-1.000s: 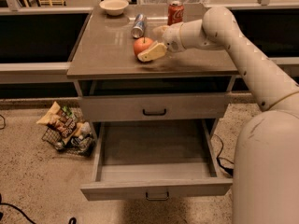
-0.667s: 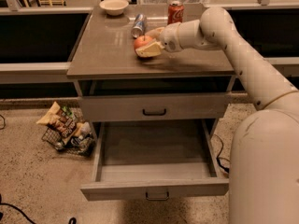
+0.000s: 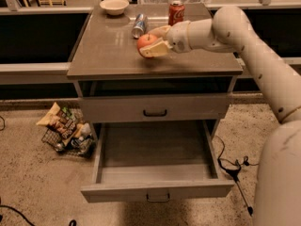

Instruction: Place apple into middle drawer

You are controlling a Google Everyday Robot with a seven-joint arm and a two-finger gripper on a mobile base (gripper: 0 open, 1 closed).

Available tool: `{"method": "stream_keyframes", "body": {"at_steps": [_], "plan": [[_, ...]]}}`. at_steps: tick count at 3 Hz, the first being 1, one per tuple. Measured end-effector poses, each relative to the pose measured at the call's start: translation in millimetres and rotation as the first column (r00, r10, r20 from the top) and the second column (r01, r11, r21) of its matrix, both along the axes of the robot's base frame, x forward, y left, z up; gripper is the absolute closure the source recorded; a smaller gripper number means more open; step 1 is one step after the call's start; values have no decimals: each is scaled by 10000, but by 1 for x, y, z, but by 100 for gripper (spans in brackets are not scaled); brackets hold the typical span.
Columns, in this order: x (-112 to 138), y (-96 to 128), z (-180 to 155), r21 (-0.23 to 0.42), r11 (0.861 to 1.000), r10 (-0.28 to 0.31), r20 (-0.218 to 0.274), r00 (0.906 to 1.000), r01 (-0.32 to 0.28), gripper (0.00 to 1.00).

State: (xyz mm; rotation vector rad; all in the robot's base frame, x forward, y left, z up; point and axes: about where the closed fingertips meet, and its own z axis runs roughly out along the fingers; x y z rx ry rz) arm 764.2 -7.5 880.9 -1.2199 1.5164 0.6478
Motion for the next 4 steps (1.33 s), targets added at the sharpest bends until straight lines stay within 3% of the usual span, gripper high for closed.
{"method": "stream_keyframes", "body": {"at_steps": [1,2,3,4], "plan": [[-57,-33,21,-581,9982,-161,242,9996,175,100],[-58,-29,20,-511,9986,-86,229,9997,98,100],[-84,-12,10,-312,9989,361,-11,9993,-362,100],[-123,-1,20,-105,9998,165,87,9998,-164,100]]}}
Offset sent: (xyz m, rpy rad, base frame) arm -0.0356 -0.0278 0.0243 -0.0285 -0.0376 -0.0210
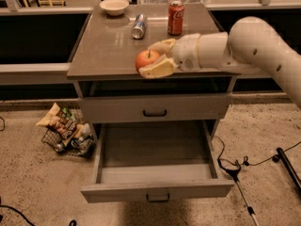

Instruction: Place apple into middle drawer

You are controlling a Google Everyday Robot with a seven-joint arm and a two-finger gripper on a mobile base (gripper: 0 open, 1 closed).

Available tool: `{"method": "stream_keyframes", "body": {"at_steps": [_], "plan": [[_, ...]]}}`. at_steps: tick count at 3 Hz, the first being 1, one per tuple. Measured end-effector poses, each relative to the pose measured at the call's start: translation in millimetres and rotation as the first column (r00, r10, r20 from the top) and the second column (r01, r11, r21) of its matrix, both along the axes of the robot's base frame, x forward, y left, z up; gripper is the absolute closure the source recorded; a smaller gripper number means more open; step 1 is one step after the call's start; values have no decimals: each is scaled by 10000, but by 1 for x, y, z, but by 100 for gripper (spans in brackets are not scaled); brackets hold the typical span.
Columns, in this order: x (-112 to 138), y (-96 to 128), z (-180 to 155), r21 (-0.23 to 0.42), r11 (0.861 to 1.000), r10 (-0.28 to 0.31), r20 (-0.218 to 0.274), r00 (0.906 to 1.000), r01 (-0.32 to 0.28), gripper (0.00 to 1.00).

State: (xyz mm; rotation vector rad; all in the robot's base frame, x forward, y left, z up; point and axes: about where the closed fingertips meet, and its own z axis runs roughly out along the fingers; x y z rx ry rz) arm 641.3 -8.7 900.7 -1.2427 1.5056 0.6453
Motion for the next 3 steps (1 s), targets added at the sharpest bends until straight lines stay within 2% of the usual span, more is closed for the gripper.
{"method": "stream_keyframes", "body": {"at_steps": [1,2,3], "plan": [[-33,6,-17,111,9966,-812,-472,9956,818,100],[-53,18,-59,-217,9977,-668,-1045,9923,649,100],[-53,18,-59,-223,9978,-644,-1055,9923,623,100]]}}
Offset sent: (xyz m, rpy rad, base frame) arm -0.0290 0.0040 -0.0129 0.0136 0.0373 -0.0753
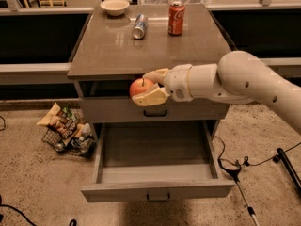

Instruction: Place apple into middle drawer

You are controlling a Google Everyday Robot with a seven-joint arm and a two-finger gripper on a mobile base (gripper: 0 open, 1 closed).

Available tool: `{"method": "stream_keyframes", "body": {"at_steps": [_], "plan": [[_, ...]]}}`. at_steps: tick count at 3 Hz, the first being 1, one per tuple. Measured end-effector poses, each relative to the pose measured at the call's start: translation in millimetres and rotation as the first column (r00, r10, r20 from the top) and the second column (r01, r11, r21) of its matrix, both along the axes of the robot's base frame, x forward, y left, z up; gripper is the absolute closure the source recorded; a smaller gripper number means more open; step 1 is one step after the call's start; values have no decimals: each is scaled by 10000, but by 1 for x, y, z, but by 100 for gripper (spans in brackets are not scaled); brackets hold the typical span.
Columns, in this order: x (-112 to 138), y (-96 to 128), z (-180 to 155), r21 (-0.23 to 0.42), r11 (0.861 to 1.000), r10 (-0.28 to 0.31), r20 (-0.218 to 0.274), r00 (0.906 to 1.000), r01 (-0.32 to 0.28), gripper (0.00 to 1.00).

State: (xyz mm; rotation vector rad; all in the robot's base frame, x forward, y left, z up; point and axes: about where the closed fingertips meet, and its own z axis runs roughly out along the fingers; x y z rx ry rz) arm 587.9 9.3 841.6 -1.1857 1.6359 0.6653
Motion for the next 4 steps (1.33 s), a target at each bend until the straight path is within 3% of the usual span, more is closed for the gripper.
{"method": "stream_keyframes", "body": {"at_steps": [1,2,3,4], "plan": [[-1,-9,-46,-363,9989,-312,-440,9985,296,100],[-11,-25,-106,-176,9958,-908,-719,9933,897,100],[-21,-44,-160,180,9859,-1632,-1120,9802,1662,100],[-29,-62,-209,358,9722,-2220,-1761,9590,2316,100]]}}
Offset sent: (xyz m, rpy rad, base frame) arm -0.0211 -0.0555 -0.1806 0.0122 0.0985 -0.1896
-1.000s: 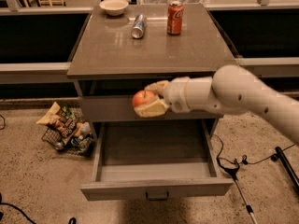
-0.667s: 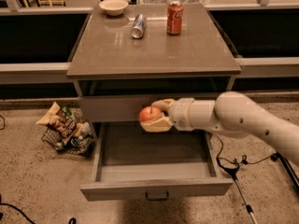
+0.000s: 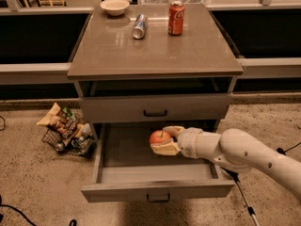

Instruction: Place apple into middle drawer

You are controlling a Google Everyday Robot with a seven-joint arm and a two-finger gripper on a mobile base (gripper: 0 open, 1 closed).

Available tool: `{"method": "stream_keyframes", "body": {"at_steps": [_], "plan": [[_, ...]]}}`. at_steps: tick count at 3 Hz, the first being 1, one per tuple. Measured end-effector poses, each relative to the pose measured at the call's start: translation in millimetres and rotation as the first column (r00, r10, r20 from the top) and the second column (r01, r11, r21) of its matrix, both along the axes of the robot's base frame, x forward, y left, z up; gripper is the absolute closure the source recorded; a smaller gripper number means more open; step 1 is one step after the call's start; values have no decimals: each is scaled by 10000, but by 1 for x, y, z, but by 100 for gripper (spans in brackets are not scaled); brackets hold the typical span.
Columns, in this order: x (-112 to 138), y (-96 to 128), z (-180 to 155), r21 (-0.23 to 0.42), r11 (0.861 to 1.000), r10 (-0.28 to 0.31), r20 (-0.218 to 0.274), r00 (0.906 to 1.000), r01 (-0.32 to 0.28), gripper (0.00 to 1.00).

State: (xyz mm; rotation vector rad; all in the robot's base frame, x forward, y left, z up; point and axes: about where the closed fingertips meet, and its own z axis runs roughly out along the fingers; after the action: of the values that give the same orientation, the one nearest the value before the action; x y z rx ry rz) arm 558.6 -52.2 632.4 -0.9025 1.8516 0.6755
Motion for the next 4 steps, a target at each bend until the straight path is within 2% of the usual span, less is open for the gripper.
{"method": "stream_keyframes", "body": {"at_steps": [1,2,3,4], "plan": [[0,0,0,0,10000,0,0,10000,0,100],[14,-5,-18,-312,9995,2,472,9989,12,100],[39,-12,-52,-966,9952,277,1174,9927,-164,100],[62,-18,-85,-1487,9885,501,1483,9877,-278,100]]}}
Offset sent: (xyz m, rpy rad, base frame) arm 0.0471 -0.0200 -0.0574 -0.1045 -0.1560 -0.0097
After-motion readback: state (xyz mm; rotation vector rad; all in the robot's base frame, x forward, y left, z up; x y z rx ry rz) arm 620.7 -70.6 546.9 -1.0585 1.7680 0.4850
